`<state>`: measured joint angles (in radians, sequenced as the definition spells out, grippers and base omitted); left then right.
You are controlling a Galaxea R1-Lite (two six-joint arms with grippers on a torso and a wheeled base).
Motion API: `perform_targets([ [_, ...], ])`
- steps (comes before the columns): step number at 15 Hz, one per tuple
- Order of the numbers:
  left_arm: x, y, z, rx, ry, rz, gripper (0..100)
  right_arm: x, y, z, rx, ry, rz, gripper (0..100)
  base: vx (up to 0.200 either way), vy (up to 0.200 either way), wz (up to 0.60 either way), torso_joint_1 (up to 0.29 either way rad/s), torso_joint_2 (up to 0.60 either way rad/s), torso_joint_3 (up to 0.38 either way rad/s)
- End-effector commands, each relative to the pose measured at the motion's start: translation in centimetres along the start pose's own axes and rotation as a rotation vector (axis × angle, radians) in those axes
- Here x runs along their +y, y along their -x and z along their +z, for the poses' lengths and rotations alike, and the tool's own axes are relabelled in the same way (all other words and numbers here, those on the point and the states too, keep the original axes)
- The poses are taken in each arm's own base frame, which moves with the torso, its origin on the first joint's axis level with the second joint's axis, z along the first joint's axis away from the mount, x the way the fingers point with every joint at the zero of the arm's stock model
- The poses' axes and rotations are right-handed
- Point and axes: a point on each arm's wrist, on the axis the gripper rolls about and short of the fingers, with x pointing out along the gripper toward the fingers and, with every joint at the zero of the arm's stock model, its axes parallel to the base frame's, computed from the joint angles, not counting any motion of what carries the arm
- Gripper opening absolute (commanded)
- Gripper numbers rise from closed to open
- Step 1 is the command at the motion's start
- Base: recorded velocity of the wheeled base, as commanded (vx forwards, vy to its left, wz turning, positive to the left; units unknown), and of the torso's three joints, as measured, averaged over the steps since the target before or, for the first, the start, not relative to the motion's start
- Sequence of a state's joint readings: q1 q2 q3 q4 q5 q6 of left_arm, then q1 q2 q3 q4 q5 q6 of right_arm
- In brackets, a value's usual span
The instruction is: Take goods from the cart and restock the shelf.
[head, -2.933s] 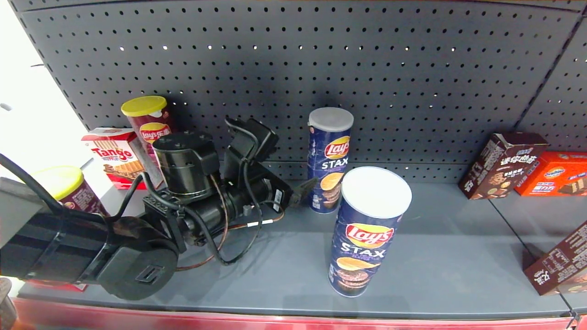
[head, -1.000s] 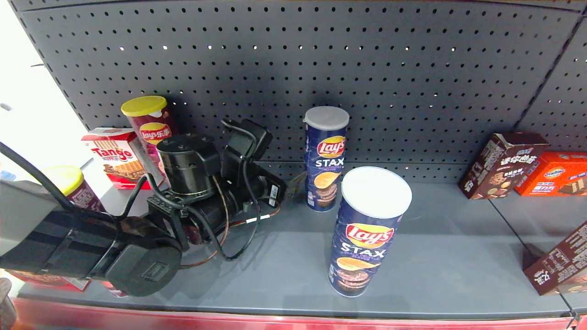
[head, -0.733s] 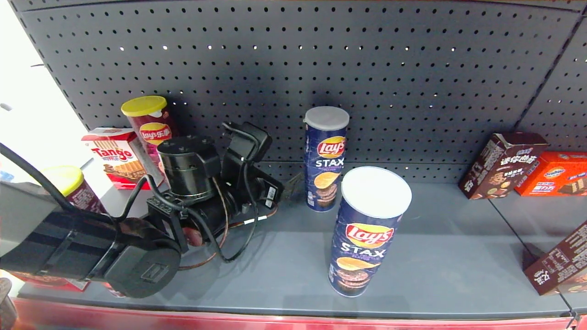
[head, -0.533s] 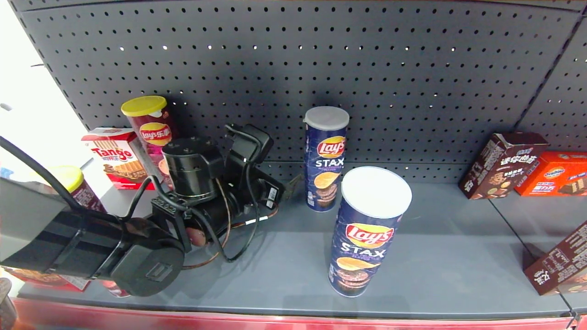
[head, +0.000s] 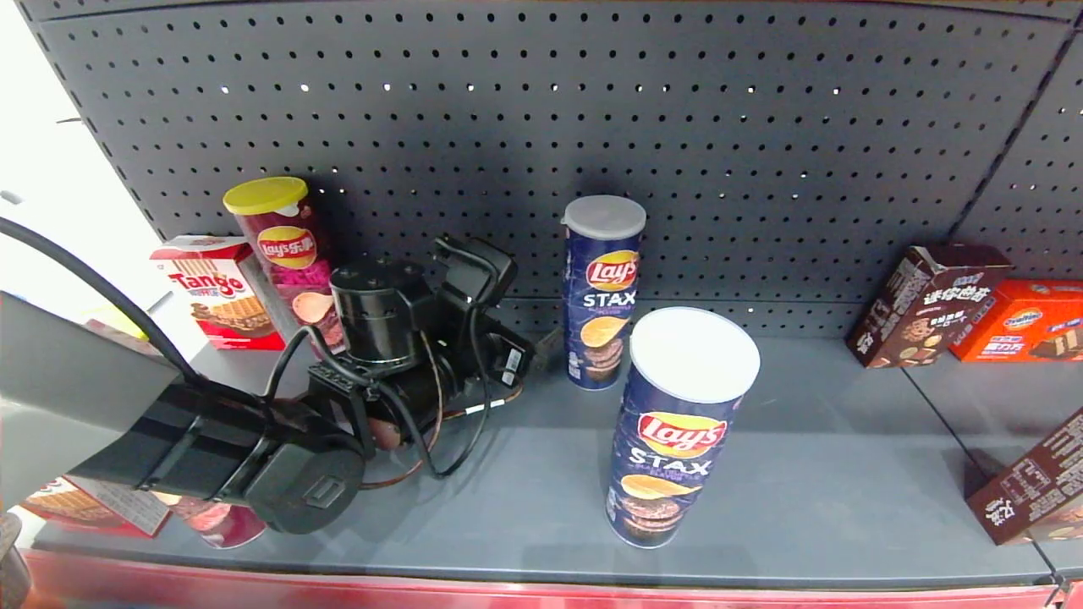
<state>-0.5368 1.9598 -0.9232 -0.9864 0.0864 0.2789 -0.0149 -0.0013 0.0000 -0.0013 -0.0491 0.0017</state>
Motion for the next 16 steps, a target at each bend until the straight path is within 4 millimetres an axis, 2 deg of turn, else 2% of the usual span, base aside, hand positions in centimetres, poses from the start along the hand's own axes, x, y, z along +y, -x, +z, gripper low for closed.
perform_targets([
  [1,-0.1,-0.5,-0.3,0.006,-0.001,-0.002,100,0.0,0.0,0.0,0.001,0.000,0.001,100,0.000,0.000,0.00,0.000,0.00,0.000],
  [9,-0.1,-0.8,-0.2,-0.008,0.002,0.005,100,0.0,0.0,0.0,0.001,0.000,0.001,100,0.000,0.000,0.00,0.000,0.00,0.000],
  [12,0.6,0.9,1.9,-0.055,0.005,0.028,100,0.0,0.0,0.0,0.001,0.000,0.000,100,0.000,0.000,0.00,0.000,0.00,0.000],
  [15,1.0,2.3,2.3,-0.055,0.006,0.045,100,0.0,0.0,0.0,0.001,0.000,0.000,100,0.000,0.000,0.00,0.000,0.00,0.000],
  [16,1.2,3.1,3.2,-0.072,0.009,0.065,100,0.0,0.0,0.0,0.001,0.000,0.001,100,0.000,0.000,0.00,0.000,0.00,0.000],
])
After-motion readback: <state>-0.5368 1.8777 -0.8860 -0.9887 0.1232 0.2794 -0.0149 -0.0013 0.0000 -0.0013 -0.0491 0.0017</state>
